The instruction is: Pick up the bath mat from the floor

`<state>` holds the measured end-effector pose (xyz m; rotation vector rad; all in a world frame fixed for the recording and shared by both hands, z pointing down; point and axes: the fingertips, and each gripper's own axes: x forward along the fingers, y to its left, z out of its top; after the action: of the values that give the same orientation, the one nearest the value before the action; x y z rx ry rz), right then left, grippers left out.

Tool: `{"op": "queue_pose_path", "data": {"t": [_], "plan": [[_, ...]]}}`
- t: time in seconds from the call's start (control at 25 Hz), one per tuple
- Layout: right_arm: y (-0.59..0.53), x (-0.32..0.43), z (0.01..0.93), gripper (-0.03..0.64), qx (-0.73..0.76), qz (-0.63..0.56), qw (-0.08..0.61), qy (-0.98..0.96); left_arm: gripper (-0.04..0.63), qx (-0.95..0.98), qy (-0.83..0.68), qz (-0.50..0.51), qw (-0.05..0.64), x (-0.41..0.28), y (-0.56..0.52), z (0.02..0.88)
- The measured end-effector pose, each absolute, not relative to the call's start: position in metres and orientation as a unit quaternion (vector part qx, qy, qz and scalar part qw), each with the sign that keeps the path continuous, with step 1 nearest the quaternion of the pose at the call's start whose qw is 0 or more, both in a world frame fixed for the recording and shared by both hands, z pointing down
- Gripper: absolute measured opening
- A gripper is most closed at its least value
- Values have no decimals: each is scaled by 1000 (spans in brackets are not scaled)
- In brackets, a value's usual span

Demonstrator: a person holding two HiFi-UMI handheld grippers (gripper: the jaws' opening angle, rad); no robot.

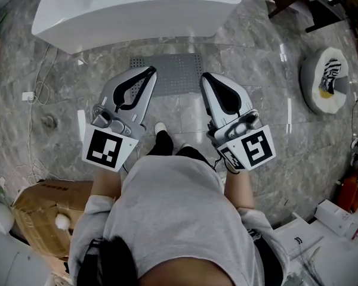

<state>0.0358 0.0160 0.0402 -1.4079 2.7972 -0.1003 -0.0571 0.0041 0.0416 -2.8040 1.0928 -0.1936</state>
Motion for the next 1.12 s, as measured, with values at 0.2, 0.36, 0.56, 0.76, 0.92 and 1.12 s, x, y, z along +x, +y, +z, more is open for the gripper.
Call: {"op": "queue_pose_path", "data": {"t": [0.2,0.36,0.56,0.76,0.92,1.12], "plan": [[9,29,48,-2,-458,-40,2,888,2,-932,353,-67,56,-65,-5,50],[7,27,52,-2,-459,-44,-3,887,2,-932,354,-64,49,-67,-10,54],[2,35,54,-2,-463,-46,-4,885,2,-931,357,-61,44,-64,-16,56],[-5,48,53,-2,-456,-48,-2,889,2,-927,366,-62,46,-53,-21,53],[-20,59,50,-2,-448,-47,0,893,2,-922,379,-63,51,-45,-30,48],[-38,74,47,-2,-433,-47,1,900,2,-913,400,-66,52,-34,-43,45]]}}
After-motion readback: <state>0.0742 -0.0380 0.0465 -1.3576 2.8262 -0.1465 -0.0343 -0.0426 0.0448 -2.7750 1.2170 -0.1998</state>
